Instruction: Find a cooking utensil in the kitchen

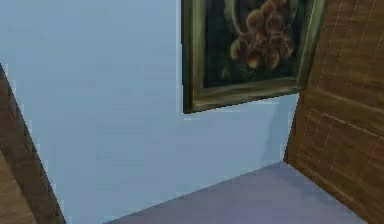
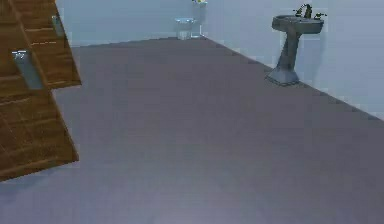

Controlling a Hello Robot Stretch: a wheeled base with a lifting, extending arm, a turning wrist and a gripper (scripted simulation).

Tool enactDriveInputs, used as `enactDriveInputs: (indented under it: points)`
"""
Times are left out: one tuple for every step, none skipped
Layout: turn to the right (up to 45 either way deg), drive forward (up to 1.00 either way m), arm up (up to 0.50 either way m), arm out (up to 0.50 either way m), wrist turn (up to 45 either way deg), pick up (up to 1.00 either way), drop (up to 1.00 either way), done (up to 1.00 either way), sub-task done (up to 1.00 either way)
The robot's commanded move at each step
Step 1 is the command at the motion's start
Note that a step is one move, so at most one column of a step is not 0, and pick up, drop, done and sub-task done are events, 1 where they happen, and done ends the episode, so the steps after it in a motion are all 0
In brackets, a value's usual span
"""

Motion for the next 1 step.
enactDriveInputs:
  points:
    - [45.0, 0.0, 0.0, 0.0, 0.0, 0.0, 0.0, 0.0, 0.0]
